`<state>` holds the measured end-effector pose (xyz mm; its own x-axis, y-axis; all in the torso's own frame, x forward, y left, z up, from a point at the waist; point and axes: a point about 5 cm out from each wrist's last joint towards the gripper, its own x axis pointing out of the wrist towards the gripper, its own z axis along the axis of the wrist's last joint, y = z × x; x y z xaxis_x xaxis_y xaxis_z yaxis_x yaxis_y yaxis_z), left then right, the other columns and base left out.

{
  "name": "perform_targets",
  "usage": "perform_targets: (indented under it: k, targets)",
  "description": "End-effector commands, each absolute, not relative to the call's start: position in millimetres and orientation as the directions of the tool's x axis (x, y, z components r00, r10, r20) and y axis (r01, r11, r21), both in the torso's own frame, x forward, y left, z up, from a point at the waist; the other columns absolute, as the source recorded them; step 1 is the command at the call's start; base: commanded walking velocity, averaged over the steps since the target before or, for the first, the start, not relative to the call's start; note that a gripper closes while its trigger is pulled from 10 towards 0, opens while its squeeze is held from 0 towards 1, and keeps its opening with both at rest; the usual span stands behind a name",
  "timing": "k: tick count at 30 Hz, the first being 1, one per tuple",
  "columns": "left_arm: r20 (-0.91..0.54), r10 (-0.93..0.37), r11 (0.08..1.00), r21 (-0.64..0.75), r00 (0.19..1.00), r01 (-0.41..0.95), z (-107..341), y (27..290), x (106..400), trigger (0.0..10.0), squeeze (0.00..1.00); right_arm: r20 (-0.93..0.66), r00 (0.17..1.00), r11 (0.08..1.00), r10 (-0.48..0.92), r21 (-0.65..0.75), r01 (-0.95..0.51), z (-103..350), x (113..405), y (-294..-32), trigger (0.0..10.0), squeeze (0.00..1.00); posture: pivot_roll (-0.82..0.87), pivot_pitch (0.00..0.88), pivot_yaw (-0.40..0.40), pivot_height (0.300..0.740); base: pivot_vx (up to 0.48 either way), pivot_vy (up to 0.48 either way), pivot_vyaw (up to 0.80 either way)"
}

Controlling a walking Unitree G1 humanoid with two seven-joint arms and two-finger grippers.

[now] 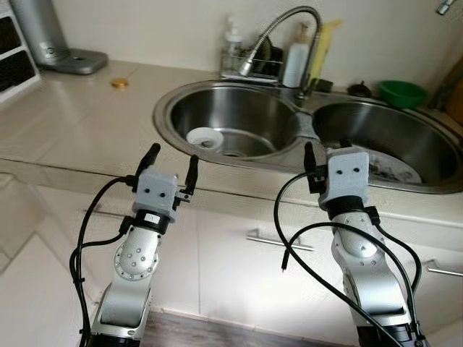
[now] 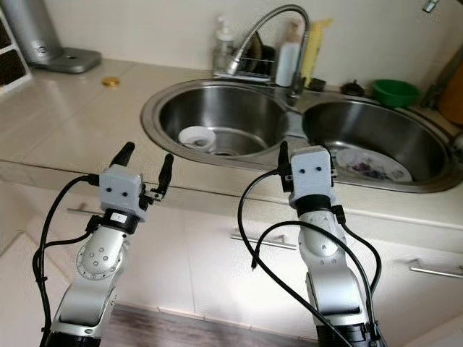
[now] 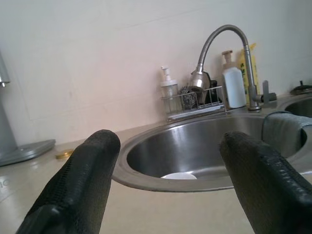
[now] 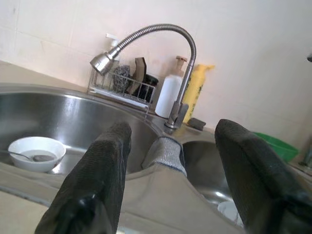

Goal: Kitchen organization

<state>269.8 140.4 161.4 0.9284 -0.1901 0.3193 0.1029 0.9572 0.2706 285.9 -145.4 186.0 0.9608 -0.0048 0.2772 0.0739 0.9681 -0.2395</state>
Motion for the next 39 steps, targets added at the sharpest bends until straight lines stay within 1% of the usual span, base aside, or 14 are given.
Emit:
perform_targets:
  k: [1,2,9,12,18,20,29,34,36,39]
  targets:
    - [0.338,-0.214,0.954,0.275,0.917,0.121,166,133,270,10.0,0.0,0.262,0.964,0.957,-0.051,-0.262,0.121,184,286,-157,10.0,0.0,0.05,0.0,-0.056,0.74,0.0,0.0,-0.8]
    - [0.338,-0.214,0.953,0.277,0.916,0.121,166,133,270,10.0,0.0,0.251,0.966,0.955,-0.064,-0.265,0.132,183,286,-159,10.0,0.0,0.05,0.0,-0.056,0.74,0.0,0.0,-0.8]
    - [0.34,-0.212,0.952,0.282,0.916,0.116,166,133,270,10.0,0.0,0.253,0.961,0.942,-0.107,-0.285,0.18,185,283,-169,10.0,0.0,0.03,0.0,-0.062,0.74,0.0,0.0,0.0]
    - [0.338,-0.21,0.953,0.282,0.917,0.114,165,134,270,10.0,0.0,0.267,0.956,0.931,-0.124,-0.303,0.205,186,279,-174,10.0,0.0,0.03,0.0,-0.062,0.74,0.0,0.0,-0.8]
    - [0.338,-0.217,0.948,0.297,0.916,0.115,165,132,271,10.0,0.0,0.301,0.929,0.915,-0.214,-0.271,0.298,190,276,-185,10.0,0.0,0.03,0.0,-0.056,0.74,0.0,0.0,-0.8]
    - [0.341,-0.216,0.948,0.299,0.915,0.112,165,132,271,10.0,0.0,0.303,0.927,0.913,-0.223,-0.267,0.307,191,277,-186,10.0,0.0,0.03,0.0,-0.057,0.74,0.0,0.0,-0.79]
    - [0.355,-0.214,0.948,0.3,0.91,0.106,167,133,270,10.0,0.0,0.287,0.935,0.917,-0.206,-0.276,0.286,188,276,-183,10.0,0.0,0.03,0.0,-0.058,0.74,0.0,0.0,-0.78]
    - [0.358,-0.213,0.946,0.308,0.909,0.1,168,133,270,10.0,0.0,0.263,0.952,0.924,-0.158,-0.301,0.236,182,273,-177,10.0,0.0,0.03,0.0,-0.058,0.74,0.0,0.0,-0.78]
    - [0.356,-0.218,0.945,0.31,0.908,0.105,168,133,270,10.0,0.0,0.252,0.961,0.921,-0.116,-0.334,0.199,177,267,-173,10.0,0.0,0.03,0.0,-0.055,0.74,0.0,0.0,-0.78]
    - [0.356,-0.218,0.945,0.31,0.908,0.106,167,133,270,10.0,0.0,0.248,0.962,0.919,-0.113,-0.341,0.196,176,264,-173,10.0,0.0,0.03,0.0,-0.054,0.74,0.0,0.0,-0.78]
